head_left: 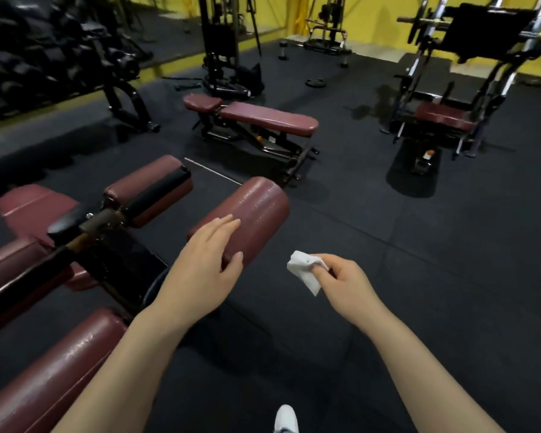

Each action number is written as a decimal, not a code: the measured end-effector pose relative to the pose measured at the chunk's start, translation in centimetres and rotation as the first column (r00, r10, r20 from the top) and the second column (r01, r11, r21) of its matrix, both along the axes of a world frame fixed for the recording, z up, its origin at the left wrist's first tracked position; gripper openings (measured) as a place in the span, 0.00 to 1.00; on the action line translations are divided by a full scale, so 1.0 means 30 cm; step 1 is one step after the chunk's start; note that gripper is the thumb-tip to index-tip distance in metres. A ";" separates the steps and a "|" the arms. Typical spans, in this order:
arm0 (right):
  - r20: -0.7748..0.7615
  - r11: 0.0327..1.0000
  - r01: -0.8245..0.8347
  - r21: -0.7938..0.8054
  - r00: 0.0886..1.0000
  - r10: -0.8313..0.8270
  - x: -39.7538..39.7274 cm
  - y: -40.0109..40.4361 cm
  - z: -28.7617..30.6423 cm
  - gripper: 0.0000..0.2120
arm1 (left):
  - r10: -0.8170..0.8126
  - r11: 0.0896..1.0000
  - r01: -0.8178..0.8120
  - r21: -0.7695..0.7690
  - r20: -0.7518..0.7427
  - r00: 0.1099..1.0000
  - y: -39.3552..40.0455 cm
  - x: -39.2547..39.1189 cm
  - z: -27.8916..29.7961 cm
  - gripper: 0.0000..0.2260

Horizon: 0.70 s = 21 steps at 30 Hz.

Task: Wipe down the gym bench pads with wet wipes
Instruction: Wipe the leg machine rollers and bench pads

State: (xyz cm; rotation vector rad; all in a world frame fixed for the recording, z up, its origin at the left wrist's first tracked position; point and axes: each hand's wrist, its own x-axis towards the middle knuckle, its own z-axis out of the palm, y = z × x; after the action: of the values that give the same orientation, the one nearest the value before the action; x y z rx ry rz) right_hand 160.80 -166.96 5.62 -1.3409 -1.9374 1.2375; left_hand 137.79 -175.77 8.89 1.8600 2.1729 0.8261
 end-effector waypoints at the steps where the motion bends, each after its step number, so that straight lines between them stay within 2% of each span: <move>1: 0.003 1.000 -0.025 0.008 1.000 0.025 -0.014 0.037 0.006 0.16 | 0.035 0.999 -0.035 -0.016 -0.008 0.999 0.019 -0.011 0.001 0.25; 5: -0.024 0.993 -0.110 0.039 0.994 0.111 -0.052 0.182 0.026 0.16 | 0.144 0.986 -0.145 -0.078 -0.023 0.989 0.092 -0.046 0.003 0.26; 10: -0.158 0.996 -0.079 0.052 0.984 0.086 -0.081 0.298 0.039 0.13 | 0.230 0.949 -0.238 -0.207 -0.062 0.971 0.160 -0.070 -0.008 0.27; 13: -0.210 0.996 -0.077 0.045 0.974 0.085 -0.096 0.343 0.037 0.13 | 0.306 0.905 -0.323 -0.276 -0.104 0.946 0.178 -0.077 -0.014 0.28; 16: -0.245 0.995 -0.094 0.024 0.965 0.097 -0.110 0.377 0.020 0.14 | 0.368 0.825 -0.398 -0.402 -0.152 0.917 0.201 -0.101 -0.003 0.30; 18: -0.266 0.995 -0.099 0.017 0.959 0.100 -0.120 0.395 0.006 0.15 | 0.374 0.790 -0.407 -0.459 -0.165 0.913 0.218 -0.118 0.007 0.30; 21: -0.311 0.997 -0.071 0.037 0.947 0.079 -0.138 0.415 -0.002 0.17 | 0.347 0.799 -0.379 -0.467 -0.156 0.925 0.224 -0.134 0.018 0.28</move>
State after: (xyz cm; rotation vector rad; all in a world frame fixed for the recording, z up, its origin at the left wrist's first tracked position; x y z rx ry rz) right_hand 156.67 -154.52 5.55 -0.9949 -1.7851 1.3647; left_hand 133.77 -169.03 9.42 1.2538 2.5179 0.2128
